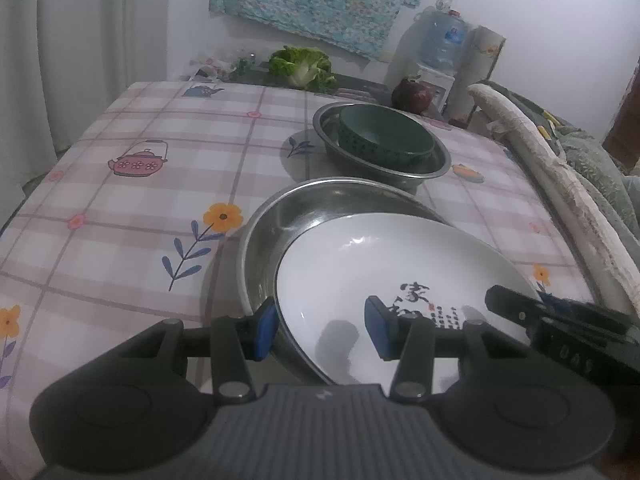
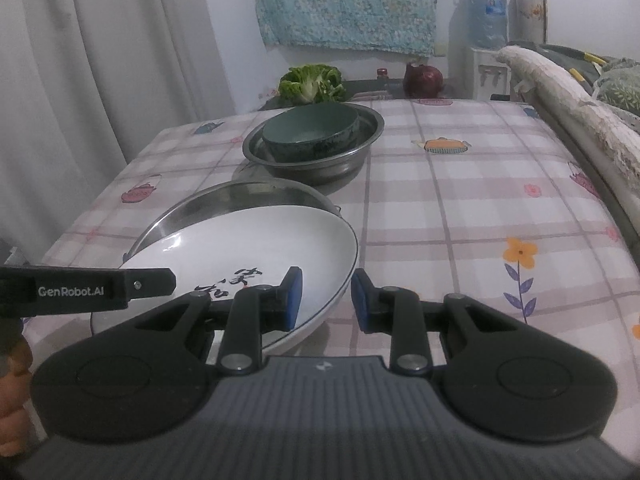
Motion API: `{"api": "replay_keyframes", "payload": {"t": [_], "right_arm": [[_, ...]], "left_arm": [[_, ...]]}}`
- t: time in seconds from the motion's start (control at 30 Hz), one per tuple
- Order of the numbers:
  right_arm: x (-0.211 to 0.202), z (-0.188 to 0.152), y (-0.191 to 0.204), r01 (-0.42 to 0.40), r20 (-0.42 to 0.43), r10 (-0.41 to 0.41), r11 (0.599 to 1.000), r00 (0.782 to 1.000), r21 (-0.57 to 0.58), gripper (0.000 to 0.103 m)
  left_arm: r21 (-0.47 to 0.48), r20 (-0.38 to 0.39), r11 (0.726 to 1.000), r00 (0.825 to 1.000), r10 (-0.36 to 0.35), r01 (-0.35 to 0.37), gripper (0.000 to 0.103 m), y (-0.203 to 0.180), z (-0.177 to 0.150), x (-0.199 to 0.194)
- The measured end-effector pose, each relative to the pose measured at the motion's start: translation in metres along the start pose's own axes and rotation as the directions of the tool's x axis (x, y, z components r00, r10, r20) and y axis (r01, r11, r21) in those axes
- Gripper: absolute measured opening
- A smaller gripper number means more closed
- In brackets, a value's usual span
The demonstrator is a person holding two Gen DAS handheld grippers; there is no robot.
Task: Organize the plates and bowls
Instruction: 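Lift the white plate with both tools and carry it over the steel basin, then lower the white plate onto the table beside the steel basin with both tools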
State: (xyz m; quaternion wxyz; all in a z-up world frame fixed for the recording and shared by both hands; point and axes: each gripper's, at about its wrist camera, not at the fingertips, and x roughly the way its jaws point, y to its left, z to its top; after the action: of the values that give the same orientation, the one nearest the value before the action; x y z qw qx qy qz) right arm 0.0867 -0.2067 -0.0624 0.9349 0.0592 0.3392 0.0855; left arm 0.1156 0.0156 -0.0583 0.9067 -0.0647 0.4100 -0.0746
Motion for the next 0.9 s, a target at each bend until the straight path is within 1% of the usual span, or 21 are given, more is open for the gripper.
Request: {"api": "replay_keyframes", "payload": {"t": [0.13, 0.27, 0.4, 0.43, 0.6, 0.67, 0.73, 0.83, 0.87, 0.9], "right_arm": [[-0.001, 0.003, -0.004, -0.007, 0.018, 0.007, 1.0, 1.0, 0.011, 0.027], [-0.007, 0.007, -0.005, -0.015, 0.055, 0.015, 1.0, 0.998, -0.001, 0.027], [-0.009, 0.01, -0.005, -0.021, 0.072, 0.021, 1.0, 0.997, -0.008, 0.028], [-0.008, 0.01, -0.006, -0.023, 0.072, 0.023, 1.0, 0.997, -0.003, 0.028], [-0.008, 0.008, -0.01, -0.034, 0.074, 0.032, 0.999, 0.997, 0.027, 0.029], [-0.008, 0.008, -0.013, -0.038, 0.073, 0.034, 0.998, 0.997, 0.043, 0.029], [-0.007, 0.008, -0.017, -0.043, 0.07, 0.038, 0.997, 0.997, 0.064, 0.032], [-0.003, 0.008, -0.022, -0.054, 0.06, 0.048, 0.994, 0.997, 0.091, 0.037], [-0.001, 0.008, -0.023, -0.058, 0.054, 0.053, 0.993, 0.997, 0.099, 0.04], [0.001, 0.008, -0.024, -0.061, 0.047, 0.057, 0.993, 0.997, 0.105, 0.041]], "left_arm": [[-0.002, 0.0, 1.0, 1.0, -0.011, 0.011, 0.046, 0.004, 0.001, -0.001], [-0.004, 0.004, 1.0, 1.0, -0.014, 0.014, 0.046, 0.005, 0.003, -0.004], [0.004, 0.004, 1.0, 1.0, 0.0, 0.0, 0.05, 0.008, 0.007, -0.009], [0.005, -0.002, 1.0, 1.0, 0.016, -0.016, 0.054, 0.009, 0.008, -0.01], [0.034, 0.056, 0.999, 0.998, 0.012, -0.014, 0.057, 0.012, 0.014, -0.026], [0.047, 0.083, 0.999, 0.996, 0.018, -0.022, 0.062, 0.01, 0.016, -0.031], [0.054, 0.101, 0.998, 0.994, 0.033, -0.039, 0.063, 0.011, 0.018, -0.03], [0.054, 0.083, 0.997, 0.995, 0.053, -0.057, 0.064, 0.014, 0.022, -0.017], [0.054, 0.064, 0.997, 0.996, 0.055, -0.058, 0.065, 0.015, 0.023, -0.011], [0.052, 0.038, 0.997, 0.998, 0.057, -0.059, 0.065, 0.017, 0.023, -0.003]]}}
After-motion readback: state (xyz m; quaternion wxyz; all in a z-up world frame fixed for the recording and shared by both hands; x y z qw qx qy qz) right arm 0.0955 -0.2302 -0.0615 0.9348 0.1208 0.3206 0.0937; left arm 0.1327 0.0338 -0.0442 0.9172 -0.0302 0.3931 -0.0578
